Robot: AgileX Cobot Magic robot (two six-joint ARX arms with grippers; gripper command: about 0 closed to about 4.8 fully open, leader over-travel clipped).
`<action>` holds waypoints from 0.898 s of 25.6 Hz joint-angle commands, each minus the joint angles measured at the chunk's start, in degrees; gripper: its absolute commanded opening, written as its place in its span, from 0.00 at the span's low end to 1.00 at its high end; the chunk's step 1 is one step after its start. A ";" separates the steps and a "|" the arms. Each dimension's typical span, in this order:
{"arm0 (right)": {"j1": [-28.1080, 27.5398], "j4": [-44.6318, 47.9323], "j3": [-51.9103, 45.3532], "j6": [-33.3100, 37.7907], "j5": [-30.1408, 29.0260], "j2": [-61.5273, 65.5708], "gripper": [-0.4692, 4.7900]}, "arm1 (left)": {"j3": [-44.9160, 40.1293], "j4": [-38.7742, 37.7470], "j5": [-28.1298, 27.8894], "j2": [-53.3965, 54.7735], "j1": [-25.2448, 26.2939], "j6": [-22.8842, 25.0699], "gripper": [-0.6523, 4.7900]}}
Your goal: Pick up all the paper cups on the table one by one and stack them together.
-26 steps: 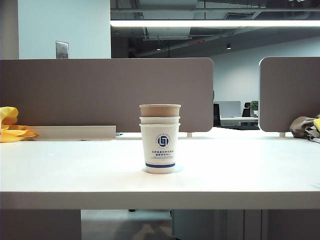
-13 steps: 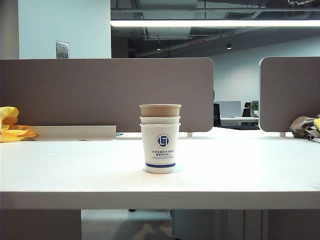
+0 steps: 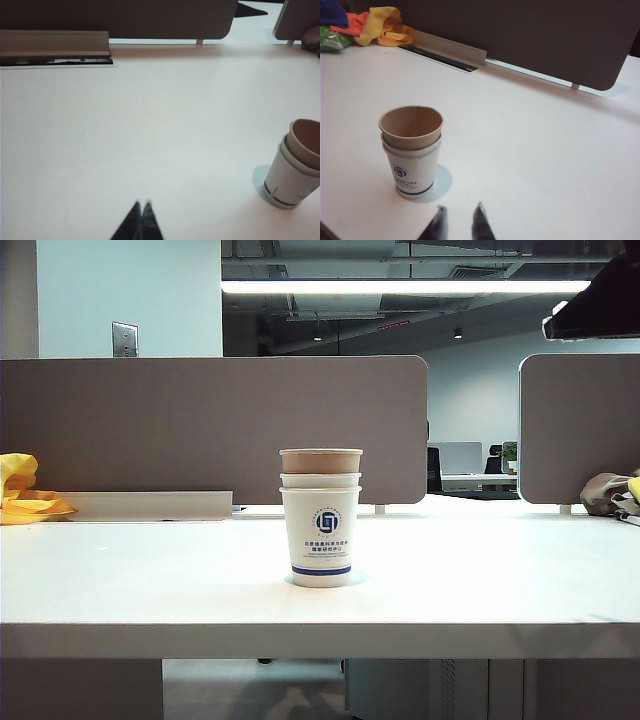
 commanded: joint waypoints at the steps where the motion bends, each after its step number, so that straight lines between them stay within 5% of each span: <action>1: 0.02 1.05 0.28 0.31 -0.76 -0.07 0.21 | -1.53 4.90 0.37 -0.07 -0.02 -0.44 0.11; 3: 0.00 0.90 0.26 0.28 -0.42 0.31 0.08 | -3.06 7.34 0.37 -0.07 -0.02 -0.42 0.11; 7: 0.00 0.46 -0.52 0.28 -0.37 0.61 0.09 | -7.13 12.20 0.37 -0.07 -0.02 -0.39 0.11; 23: 0.00 0.42 -0.66 0.28 -0.44 0.68 0.09 | -7.69 12.11 0.15 -0.07 -0.02 -0.28 0.11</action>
